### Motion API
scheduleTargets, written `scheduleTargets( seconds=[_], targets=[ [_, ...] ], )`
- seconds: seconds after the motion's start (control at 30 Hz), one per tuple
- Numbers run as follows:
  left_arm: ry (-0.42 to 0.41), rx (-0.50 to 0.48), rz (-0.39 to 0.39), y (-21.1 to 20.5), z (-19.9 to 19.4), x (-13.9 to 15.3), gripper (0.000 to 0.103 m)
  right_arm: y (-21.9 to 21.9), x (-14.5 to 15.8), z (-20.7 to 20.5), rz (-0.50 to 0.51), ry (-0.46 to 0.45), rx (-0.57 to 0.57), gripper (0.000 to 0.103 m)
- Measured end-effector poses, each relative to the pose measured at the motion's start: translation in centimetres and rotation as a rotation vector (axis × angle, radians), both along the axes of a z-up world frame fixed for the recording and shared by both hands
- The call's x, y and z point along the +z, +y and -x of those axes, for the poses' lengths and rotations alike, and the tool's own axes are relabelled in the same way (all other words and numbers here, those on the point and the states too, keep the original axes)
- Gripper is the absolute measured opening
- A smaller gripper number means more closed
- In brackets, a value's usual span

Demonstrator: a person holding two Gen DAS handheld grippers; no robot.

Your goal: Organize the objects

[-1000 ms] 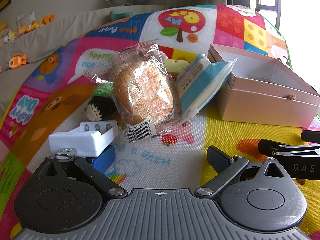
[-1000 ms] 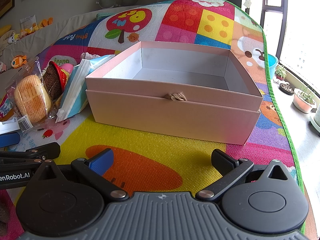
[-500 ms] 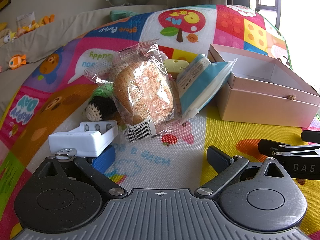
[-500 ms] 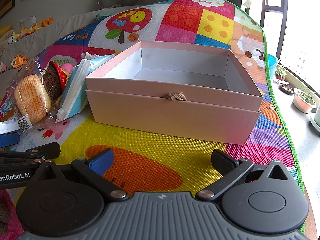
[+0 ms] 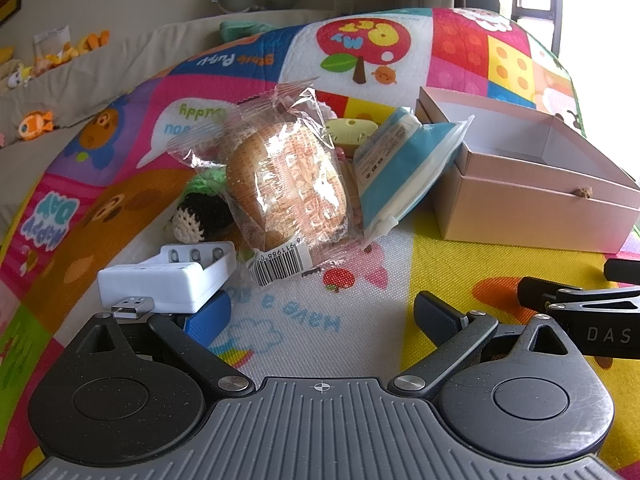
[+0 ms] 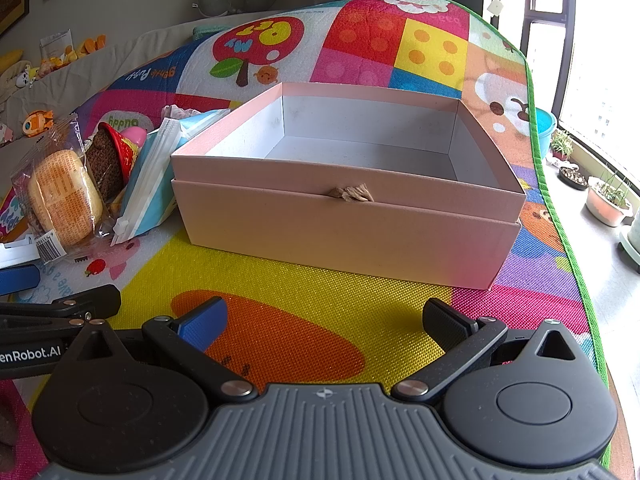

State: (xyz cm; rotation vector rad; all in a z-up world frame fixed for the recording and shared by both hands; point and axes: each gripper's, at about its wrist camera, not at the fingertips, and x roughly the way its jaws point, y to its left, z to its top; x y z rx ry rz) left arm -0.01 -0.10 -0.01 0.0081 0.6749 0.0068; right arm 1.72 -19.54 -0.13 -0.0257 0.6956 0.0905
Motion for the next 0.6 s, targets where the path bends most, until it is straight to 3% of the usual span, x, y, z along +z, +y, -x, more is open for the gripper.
scheduleTargets(
  seconds=[0.47,0.6],
  targets=[
    [0.006,-0.033,0.004,-0.2,1.2,0.1,0.1,0.0,0.0,0.0,0.0,0.0,0.0,0.103],
    [-0.001,-0.086,0.063,0.9,3.5,0.2,0.1,0.1,-0.2,0.0,0.001,0.0,0.0,0.103]
  ],
)
